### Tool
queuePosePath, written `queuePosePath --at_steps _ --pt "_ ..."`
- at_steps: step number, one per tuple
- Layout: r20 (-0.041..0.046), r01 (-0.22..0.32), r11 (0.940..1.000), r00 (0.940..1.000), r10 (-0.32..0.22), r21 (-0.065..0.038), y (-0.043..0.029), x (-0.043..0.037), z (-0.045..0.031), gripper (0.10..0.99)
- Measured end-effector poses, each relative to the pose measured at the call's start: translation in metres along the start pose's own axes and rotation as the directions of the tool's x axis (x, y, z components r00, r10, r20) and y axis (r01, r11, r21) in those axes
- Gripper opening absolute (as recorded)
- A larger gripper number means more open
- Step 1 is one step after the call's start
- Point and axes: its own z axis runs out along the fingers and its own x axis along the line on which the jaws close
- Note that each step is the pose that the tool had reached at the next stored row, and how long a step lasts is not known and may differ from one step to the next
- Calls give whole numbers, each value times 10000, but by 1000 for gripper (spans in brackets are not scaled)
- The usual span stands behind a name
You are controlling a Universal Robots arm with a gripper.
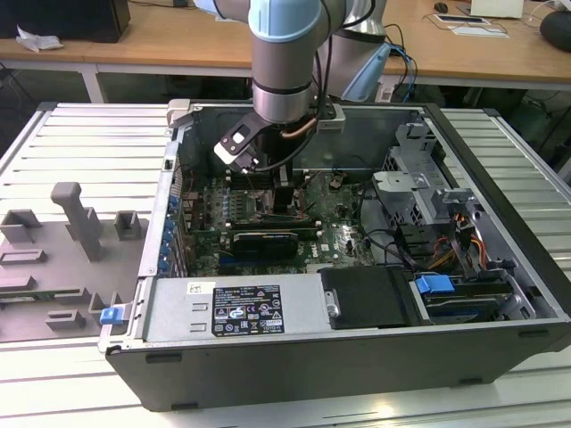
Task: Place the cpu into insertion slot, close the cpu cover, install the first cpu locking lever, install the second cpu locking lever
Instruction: 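Place the cpu into insertion slot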
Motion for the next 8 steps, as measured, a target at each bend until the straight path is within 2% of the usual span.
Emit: queuePosePath --at_steps 4,8 --pt "13 -307 9995 9995 307 -8 -1 13 23 541" --pt "11 -310 9995 9995 310 -9 -3 29 54 541"
